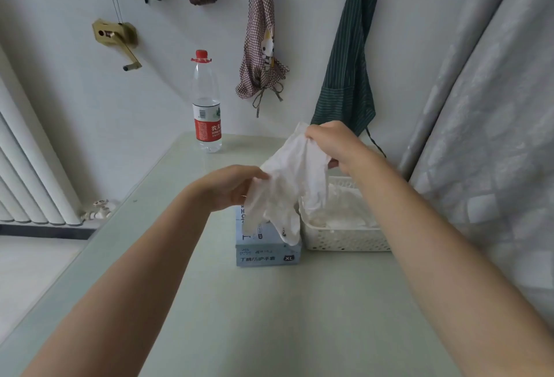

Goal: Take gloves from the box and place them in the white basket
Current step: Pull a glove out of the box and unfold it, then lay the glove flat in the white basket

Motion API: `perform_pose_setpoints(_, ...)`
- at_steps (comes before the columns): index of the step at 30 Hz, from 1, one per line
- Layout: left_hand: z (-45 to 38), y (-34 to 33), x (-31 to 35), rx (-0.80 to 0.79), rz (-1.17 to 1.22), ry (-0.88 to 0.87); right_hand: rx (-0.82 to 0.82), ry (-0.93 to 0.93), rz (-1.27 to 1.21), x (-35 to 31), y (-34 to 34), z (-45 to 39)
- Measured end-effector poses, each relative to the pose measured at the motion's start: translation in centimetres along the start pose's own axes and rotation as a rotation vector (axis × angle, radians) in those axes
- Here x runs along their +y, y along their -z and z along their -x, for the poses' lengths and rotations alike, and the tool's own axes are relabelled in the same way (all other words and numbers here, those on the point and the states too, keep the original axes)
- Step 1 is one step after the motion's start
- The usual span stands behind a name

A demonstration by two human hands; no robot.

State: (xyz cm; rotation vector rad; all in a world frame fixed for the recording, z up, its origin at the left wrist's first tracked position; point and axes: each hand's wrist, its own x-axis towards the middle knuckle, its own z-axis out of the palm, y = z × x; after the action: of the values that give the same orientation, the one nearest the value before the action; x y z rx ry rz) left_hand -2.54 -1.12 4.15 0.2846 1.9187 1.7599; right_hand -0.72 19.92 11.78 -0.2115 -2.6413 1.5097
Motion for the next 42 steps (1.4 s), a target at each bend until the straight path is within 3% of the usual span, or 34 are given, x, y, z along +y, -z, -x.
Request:
perform_pose_setpoints(3,-1.2,0.9,1.7,0.139,0.089,-0.004,0.010,-0.010,-0.041,1.4,0.5,-1.1)
perform_pose_setpoints(6,-3.4,-0.8,4.1,0.356,-0.309,0.021,0.056,-0.040,-0.078,4.0,2.0,-1.5)
perform_pose_setpoints(9,-6.6,-4.8,4.4,0.277,-0.722,-0.011,0.123,-0.127,-0.066,8.3,4.1,-1.8)
perform_pose_setpoints(12,-9.7,-8.1,3.2,0.190,-0.973,-0.025,0.165,-0.194,0.030,12.6,5.9,-1.8)
perform_pose_setpoints(17,-12.6,-11.0,2.6,0.326,-1.035,-0.138,0.285,-0.093,0.243,17.0,8.5,-2.4)
perform_pose_setpoints(20,-13.4,-12.5,1.5,0.414,-1.052,-0.337,0.342,-0.062,0.385,18.6,9.4,-2.8)
perform_pose_setpoints(23,-13.5,-15.4,0.2,0.258,-1.033,-0.421,0.395,-0.005,0.557,19.8,9.4,-3.0)
perform_pose_setpoints(25,-13.4,-17.3,-0.9,0.093,-1.196,-0.290,0.420,0.025,0.692,20.4,9.2,-3.0)
perform_pose_setpoints(28,-13.3,-17.9,-2.2,-0.004,-1.421,-0.150,0.428,0.034,0.926,21.3,9.1,-3.0)
perform_pose_setpoints(32,-13.5,-17.5,-3.3,-0.038,-1.434,-0.059,0.387,-0.024,1.070,21.7,9.1,-2.9)
perform_pose_setpoints(37,-13.4,-17.3,-3.0,-0.063,-1.361,-0.055,0.467,-0.082,1.006,20.8,9.2,-3.1)
perform_pose_setpoints(42,-12.2,-14.1,-0.8,0.292,-0.939,-0.323,0.508,0.073,0.841,16.6,8.0,-2.9)
